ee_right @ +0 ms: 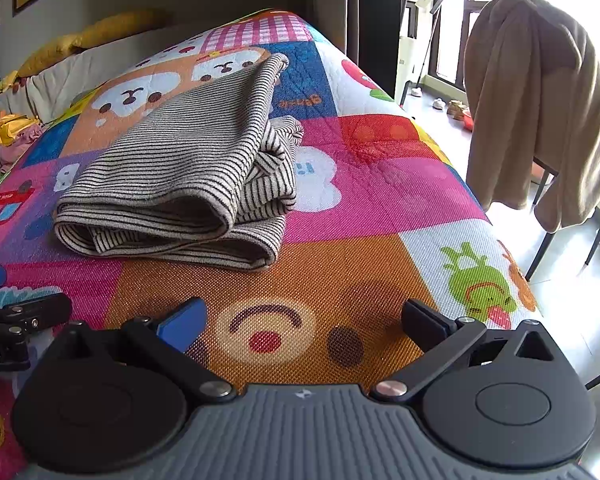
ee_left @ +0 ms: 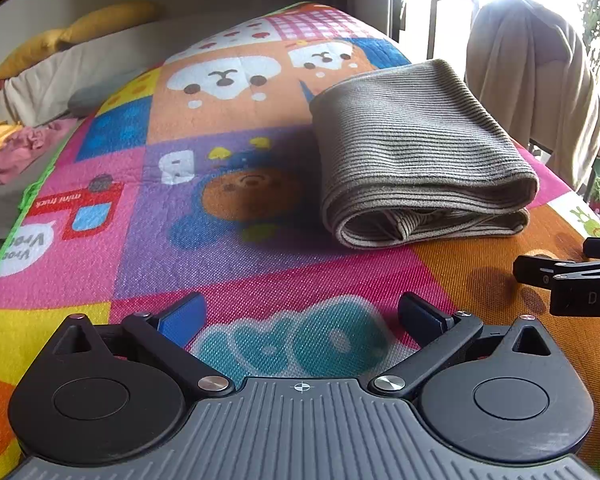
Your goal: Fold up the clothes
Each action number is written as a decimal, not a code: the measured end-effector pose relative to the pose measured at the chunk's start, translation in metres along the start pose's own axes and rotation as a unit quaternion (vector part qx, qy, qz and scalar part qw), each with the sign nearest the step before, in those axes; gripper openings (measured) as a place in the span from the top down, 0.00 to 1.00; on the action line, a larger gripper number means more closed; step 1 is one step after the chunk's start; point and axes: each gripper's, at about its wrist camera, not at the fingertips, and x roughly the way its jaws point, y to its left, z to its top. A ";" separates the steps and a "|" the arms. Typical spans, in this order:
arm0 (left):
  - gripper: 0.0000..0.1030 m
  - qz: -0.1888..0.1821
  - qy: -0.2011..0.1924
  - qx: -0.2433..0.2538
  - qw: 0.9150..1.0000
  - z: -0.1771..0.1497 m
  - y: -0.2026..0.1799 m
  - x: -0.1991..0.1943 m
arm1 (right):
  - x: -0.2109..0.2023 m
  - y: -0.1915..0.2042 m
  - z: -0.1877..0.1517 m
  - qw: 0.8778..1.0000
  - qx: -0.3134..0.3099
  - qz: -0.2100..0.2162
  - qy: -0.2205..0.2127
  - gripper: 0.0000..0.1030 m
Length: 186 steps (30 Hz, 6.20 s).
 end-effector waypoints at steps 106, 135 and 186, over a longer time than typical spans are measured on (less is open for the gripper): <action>0.00 -0.002 0.000 0.001 1.000 0.003 0.006 0.004 | 0.000 0.000 0.000 1.000 0.000 0.000 0.000 0.00; 0.00 -0.002 -0.002 0.001 1.000 0.003 0.004 0.005 | 0.000 -0.001 0.000 1.000 0.001 0.000 0.000 0.00; 0.00 0.000 0.026 -0.009 1.000 0.003 0.004 -0.003 | 0.000 0.000 0.001 1.000 0.001 0.000 0.000 0.00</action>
